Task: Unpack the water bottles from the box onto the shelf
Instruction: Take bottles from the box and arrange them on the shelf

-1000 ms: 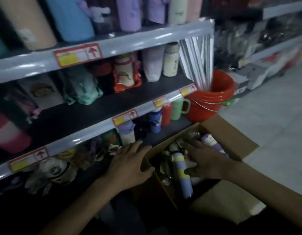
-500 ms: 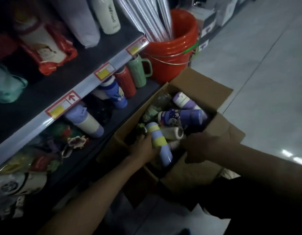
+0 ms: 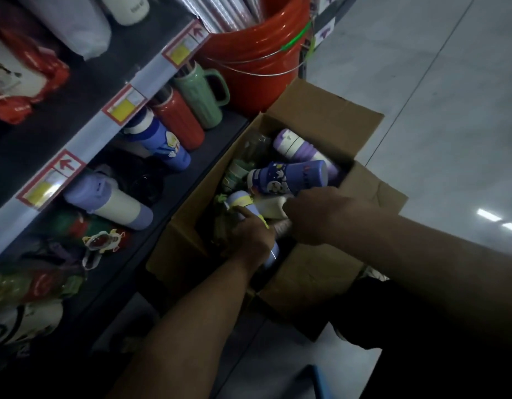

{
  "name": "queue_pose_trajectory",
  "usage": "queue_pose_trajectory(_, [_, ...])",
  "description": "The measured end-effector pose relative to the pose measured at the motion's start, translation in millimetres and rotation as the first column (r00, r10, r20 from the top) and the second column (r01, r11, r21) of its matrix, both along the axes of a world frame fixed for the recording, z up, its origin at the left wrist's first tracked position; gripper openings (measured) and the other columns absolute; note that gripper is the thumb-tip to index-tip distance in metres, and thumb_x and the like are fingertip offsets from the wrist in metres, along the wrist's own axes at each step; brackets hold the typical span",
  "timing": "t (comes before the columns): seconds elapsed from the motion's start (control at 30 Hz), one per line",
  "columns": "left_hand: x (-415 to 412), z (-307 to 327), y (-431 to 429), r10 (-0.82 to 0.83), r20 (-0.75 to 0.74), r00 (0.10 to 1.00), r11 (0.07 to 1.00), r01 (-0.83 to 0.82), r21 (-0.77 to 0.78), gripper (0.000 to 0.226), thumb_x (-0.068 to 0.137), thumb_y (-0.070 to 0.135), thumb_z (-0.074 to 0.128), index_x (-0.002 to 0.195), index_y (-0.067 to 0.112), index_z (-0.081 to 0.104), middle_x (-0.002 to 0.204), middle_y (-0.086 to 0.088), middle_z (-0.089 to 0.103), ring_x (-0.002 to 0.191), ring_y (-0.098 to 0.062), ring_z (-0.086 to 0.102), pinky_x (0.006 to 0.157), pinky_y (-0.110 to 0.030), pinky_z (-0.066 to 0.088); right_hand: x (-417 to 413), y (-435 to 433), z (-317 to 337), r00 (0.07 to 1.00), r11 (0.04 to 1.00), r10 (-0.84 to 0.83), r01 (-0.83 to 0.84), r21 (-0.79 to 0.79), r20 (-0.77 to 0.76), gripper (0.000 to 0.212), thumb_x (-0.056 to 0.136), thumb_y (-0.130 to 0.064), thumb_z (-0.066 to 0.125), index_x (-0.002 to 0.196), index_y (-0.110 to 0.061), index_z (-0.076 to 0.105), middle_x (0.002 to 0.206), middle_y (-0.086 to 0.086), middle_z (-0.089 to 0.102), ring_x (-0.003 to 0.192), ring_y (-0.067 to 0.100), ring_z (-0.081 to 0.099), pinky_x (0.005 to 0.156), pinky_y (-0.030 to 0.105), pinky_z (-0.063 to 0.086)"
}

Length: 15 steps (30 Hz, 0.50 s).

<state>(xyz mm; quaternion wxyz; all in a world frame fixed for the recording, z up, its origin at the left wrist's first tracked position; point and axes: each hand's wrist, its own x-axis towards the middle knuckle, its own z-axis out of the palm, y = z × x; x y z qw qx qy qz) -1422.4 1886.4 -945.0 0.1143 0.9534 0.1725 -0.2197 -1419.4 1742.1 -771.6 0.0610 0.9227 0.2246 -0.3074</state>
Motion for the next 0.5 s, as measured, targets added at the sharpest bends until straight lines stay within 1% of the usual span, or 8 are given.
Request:
queue_pose_trajectory(0.07, [0, -2, -2, 0.007, 0.005, 1.0, 0.998, -0.007, -0.064, 0.088, 0.091, 0.04, 0.062, 0.157, -0.001, 0.02, 0.141, -0.033, 0.05, 0.127, -0.049, 0.052, 0.105, -0.051, 0.043, -4, -1, -5, 0.999, 1.0, -0.002, 0.002, -0.003, -0.034, 0.044, 0.099, -0.034, 0.056, 0.138, -0.014, 0.053, 0.132, 0.007, 0.06, 0.12, 0.027, 0.06, 0.083, 0.033, 0.045])
queue_pose_trajectory(0.13, [5, -7, -5, 0.008, 0.006, 1.0, 1.0, -0.008, 0.011, 0.09, 0.094, 0.04, 0.059, 0.157, -0.005, 0.013, 0.138, -0.028, 0.055, 0.124, -0.044, 0.056, 0.102, -0.047, 0.044, -9, -2, -8, 0.999, 1.0, 0.004, -0.004, 0.001, -0.045, 0.042, 0.099, -0.033, 0.057, 0.137, -0.015, 0.055, 0.133, 0.008, 0.06, 0.12, 0.026, 0.061, 0.085, 0.031, 0.047])
queue_pose_trajectory(0.2, [11, -10, -10, 0.004, 0.015, 1.0, 0.995, -0.006, 0.098, 0.095, 0.098, 0.042, 0.052, 0.154, -0.015, 0.0, 0.128, -0.023, 0.063, 0.112, -0.035, 0.064, 0.093, -0.041, 0.048, -14, -4, -11, 0.998, 1.0, 0.019, -0.019, -0.005, -0.061, 0.036, 0.1, -0.032, 0.056, 0.133, -0.018, 0.059, 0.134, 0.006, 0.061, 0.12, 0.025, 0.061, 0.089, 0.033, 0.049])
queue_pose_trajectory(0.23, [13, -15, -10, -0.01, 0.028, 1.0, 0.993, 0.007, 0.12, 0.094, 0.099, 0.041, 0.05, 0.152, -0.018, 0.0, 0.125, -0.021, 0.064, 0.11, -0.033, 0.065, 0.091, -0.04, 0.049, -16, -4, -11, 0.997, 1.0, 0.029, -0.03, -0.006, -0.069, 0.036, 0.101, -0.032, 0.055, 0.133, -0.019, 0.059, 0.135, 0.006, 0.06, 0.12, 0.025, 0.061, 0.09, 0.034, 0.05])
queue_pose_trajectory(0.3, [17, -18, -11, -0.016, 0.005, 1.0, 0.992, 0.016, 0.123, 0.093, 0.098, 0.039, 0.054, 0.152, -0.018, 0.005, 0.129, -0.02, 0.063, 0.114, -0.032, 0.065, 0.092, -0.039, 0.05, -18, -5, -11, 0.995, 0.999, 0.049, -0.049, -0.002, -0.088, 0.037, 0.101, -0.032, 0.053, 0.136, -0.019, 0.057, 0.138, 0.007, 0.058, 0.122, 0.026, 0.06, 0.091, 0.035, 0.049])
queue_pose_trajectory(0.4, [27, -18, -16, 0.019, 0.029, 0.999, 0.99, -0.022, 0.137, 0.116, 0.093, 0.048, 0.063, 0.148, -0.02, -0.013, 0.131, -0.013, 0.064, 0.112, -0.023, 0.067, 0.088, -0.033, 0.052, -19, -6, -12, 0.994, 0.998, 0.063, -0.063, 0.001, -0.094, 0.039, 0.1, -0.034, 0.055, 0.136, -0.021, 0.056, 0.135, 0.005, 0.06, 0.121, 0.025, 0.061, 0.094, 0.036, 0.051])
queue_pose_trajectory(0.47, [31, -30, -19, 0.073, 0.014, 0.997, 0.99, -0.074, 0.121, 0.119, 0.092, 0.049, 0.064, 0.149, -0.018, -0.016, 0.128, -0.013, 0.066, 0.108, -0.022, 0.069, 0.086, -0.034, 0.053, -19, -6, -14, 0.993, 0.997, 0.072, -0.072, 0.004, -0.089, 0.04, 0.099, -0.033, 0.056, 0.138, -0.021, 0.055, 0.133, 0.004, 0.061, 0.119, 0.024, 0.062, 0.095, 0.037, 0.053])
queue_pose_trajectory(0.5, [31, -42, -16, 0.111, 0.064, 0.992, 0.989, -0.117, 0.095, 0.118, 0.091, 0.048, 0.064, 0.15, -0.016, -0.017, 0.125, -0.015, 0.066, 0.105, -0.024, 0.069, 0.085, -0.036, 0.053, -20, -6, -14, 0.993, 0.997, 0.073, -0.073, 0.006, -0.09, 0.04, 0.099, -0.033, 0.056, 0.138, -0.021, 0.055, 0.132, 0.004, 0.062, 0.118, 0.024, 0.062, 0.094, 0.037, 0.054])
